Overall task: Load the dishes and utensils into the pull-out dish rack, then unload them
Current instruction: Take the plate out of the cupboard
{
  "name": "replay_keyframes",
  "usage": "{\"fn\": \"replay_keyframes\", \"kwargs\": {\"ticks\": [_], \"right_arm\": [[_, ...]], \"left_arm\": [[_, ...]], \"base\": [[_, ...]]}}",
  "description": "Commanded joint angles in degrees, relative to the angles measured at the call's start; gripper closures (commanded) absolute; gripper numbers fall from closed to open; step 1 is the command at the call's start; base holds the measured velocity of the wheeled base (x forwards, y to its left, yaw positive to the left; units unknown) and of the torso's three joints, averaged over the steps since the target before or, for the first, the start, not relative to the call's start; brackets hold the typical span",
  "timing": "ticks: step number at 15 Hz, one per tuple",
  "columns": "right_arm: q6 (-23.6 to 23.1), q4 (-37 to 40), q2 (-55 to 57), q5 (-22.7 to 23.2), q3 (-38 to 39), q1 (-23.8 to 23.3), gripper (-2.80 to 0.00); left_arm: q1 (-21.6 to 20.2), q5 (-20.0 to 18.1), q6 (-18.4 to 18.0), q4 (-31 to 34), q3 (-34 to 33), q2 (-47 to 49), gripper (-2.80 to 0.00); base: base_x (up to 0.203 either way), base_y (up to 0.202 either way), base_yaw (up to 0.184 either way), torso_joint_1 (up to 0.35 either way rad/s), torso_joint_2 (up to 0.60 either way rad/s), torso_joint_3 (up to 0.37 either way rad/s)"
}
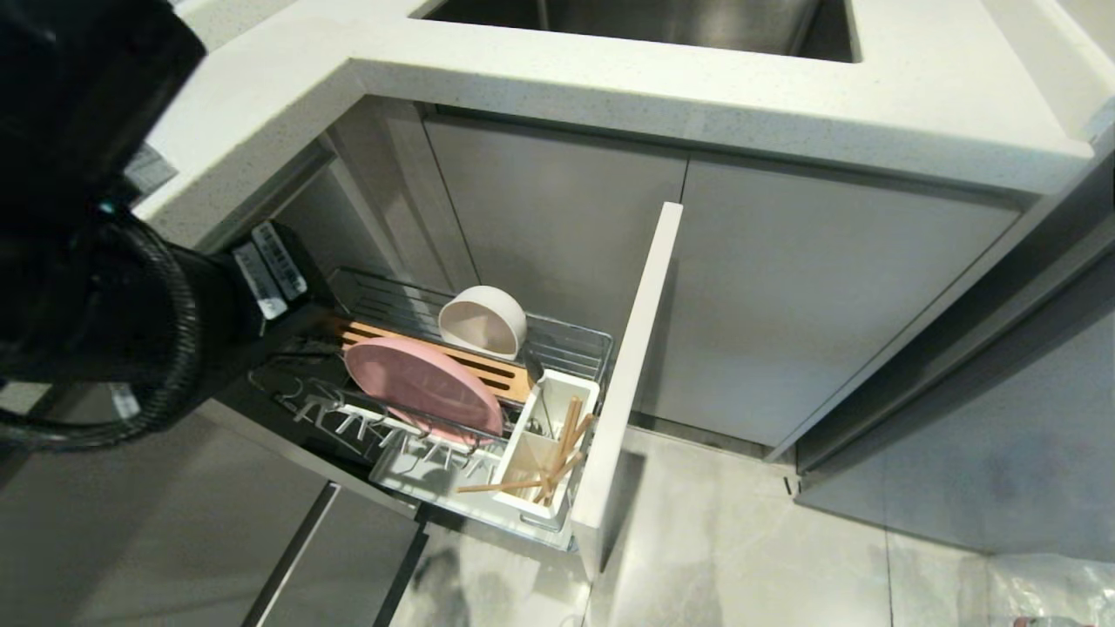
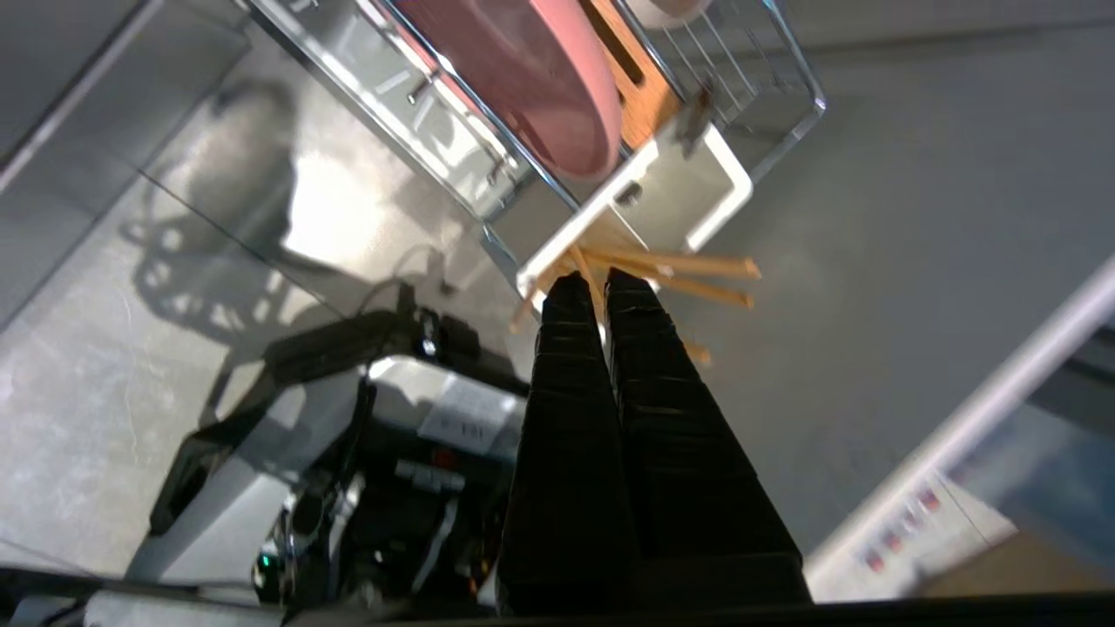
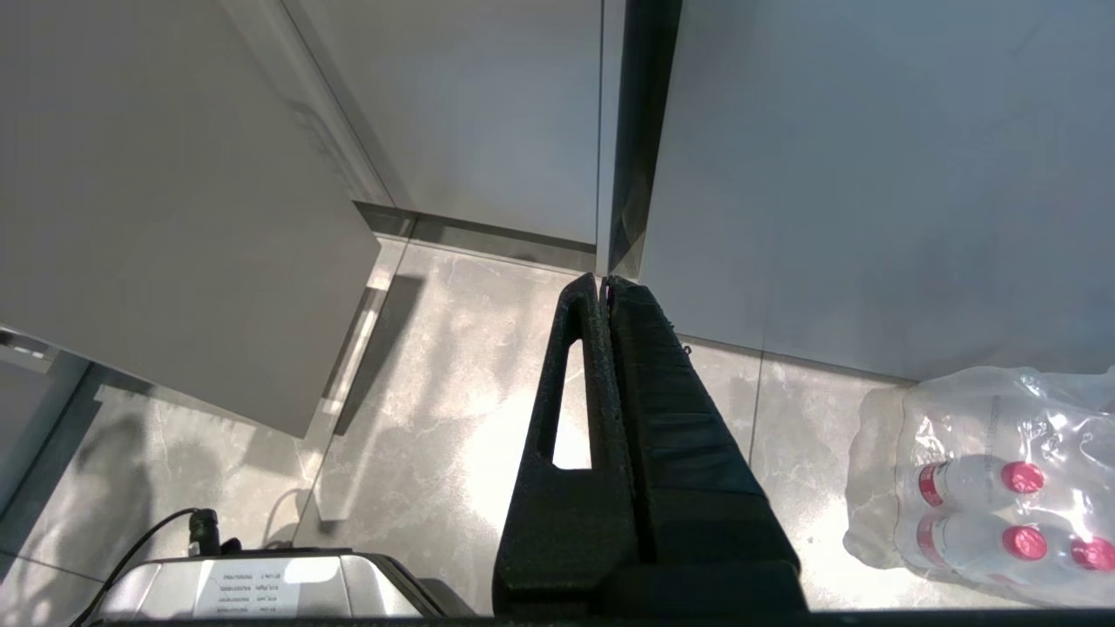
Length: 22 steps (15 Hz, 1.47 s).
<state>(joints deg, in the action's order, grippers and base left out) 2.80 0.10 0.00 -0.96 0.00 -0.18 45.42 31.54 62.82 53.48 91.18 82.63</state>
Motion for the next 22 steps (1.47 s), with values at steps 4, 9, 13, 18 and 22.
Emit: {"fn": "replay_keyframes", "kwargs": {"ticks": [4,9,13,18,22], "right_arm": [[0.0,0.0,0.0,0.0,0.1,0.0,0.00],[0.0,0.0,0.0,0.0,0.1,0.0,0.00],[0.0,0.0,0.0,0.0,0.1,0.0,0.00],[0.0,0.0,0.0,0.0,0.1,0.0,0.00],[0.0,0.0,0.0,0.0,0.1,0.0,0.00]], "left_arm": [[-0.3,9.0,-0.4,-13.5,-10.9,4.1,0.00],[-1.2,11.6,-2.3,-21.4,-15.9,7.6,-2.80],[-2.8,11.7,-2.3,-23.2,-16.1,8.6,-2.80],[-7.2,11.5,-2.2,-26.9,-16.5,12.2,-2.80],[-9.5,10.9,-2.2,-29.8,-16.6,15.5,-2.80]], "base": [[0.000,0.000,0.000,0.000,0.00,0.000],[0.000,0.000,0.000,0.000,0.00,0.000],[0.000,0.000,0.000,0.000,0.00,0.000],[0.000,0.000,0.000,0.000,0.00,0.000],[0.000,0.000,0.000,0.000,0.00,0.000]]}}
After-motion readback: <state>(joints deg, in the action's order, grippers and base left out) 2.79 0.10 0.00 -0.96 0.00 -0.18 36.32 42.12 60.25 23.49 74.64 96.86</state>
